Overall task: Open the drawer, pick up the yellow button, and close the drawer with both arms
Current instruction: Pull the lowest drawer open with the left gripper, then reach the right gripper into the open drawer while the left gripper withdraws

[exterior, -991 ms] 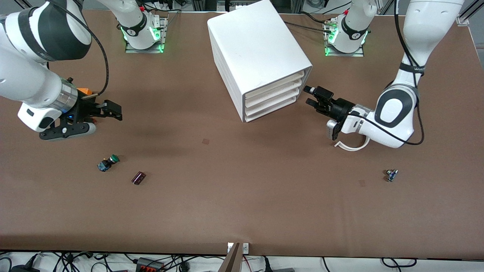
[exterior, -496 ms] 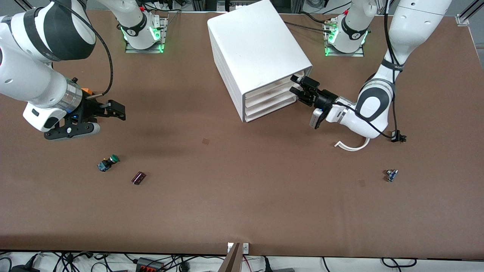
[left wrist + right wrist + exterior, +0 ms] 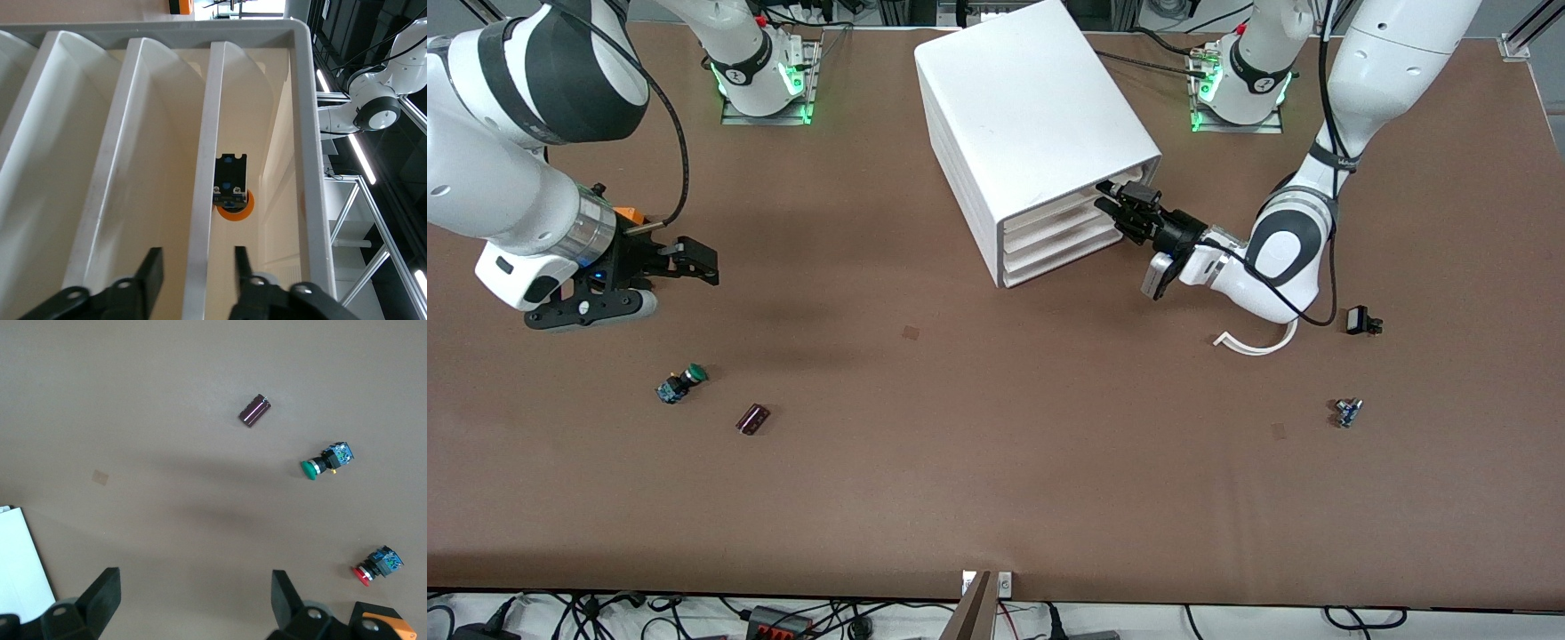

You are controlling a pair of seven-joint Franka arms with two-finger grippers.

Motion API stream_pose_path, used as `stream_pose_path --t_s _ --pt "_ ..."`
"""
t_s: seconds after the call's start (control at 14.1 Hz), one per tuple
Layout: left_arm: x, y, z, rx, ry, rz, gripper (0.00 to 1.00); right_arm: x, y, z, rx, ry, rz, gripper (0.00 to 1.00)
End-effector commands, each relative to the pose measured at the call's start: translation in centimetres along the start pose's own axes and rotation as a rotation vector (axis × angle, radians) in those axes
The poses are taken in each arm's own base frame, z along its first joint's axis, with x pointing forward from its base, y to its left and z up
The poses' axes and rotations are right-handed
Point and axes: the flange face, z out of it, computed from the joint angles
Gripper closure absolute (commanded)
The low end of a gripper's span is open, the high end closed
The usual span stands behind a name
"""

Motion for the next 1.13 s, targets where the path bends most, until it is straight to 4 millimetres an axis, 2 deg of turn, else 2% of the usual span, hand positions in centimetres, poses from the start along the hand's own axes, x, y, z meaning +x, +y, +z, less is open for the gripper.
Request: stream_pose_path --t_s 0.0,0.14,0.28,0.35,0.42,0.71,0.85,0.99,1.06 --pt "-0.1 0.1 0.8 -0.020 0.020 0.021 0.85 0.3 0.4 -0.5 0.004 0.008 0.006 0.00" --pt "0.0 0.1 0.4 -0.019 0.026 0.026 0.95 0.3 -0.3 -0.5 -0.006 0.010 0.000 0.00" --pt "0.5 0.5 -0.5 -0.002 0.034 0.024 0.96 0.3 -0.6 -0.4 0.010 0.011 0.003 0.00" --pt "1.3 1.2 -1.6 0.018 0.039 0.036 0.96 0.4 -1.0 -0.6 0.010 0.022 -0.003 0.00" --pt "1.5 0.9 -2.6 0.027 0.046 0.018 0.96 0.4 -1.7 -0.6 0.010 0.025 -0.016 0.00" --pt "3.7 0.3 -9.5 0.129 0.045 -0.001 0.94 1.7 -5.4 -1.2 0.008 0.052 -0.072 0.00" --pt "5.0 0.0 -11.2 0.145 0.054 0.007 0.94 2.8 -8.0 -1.3 0.005 0.072 -0.111 0.00" --pt "6.1 -0.6 -12.1 0.148 0.064 0.012 0.94 3.9 -10.7 -1.1 0.005 0.094 -0.148 0.00" --pt "6.4 -0.5 -12.3 0.153 0.068 0.013 0.75 4.3 -12.2 -0.9 0.005 0.107 -0.170 0.00"
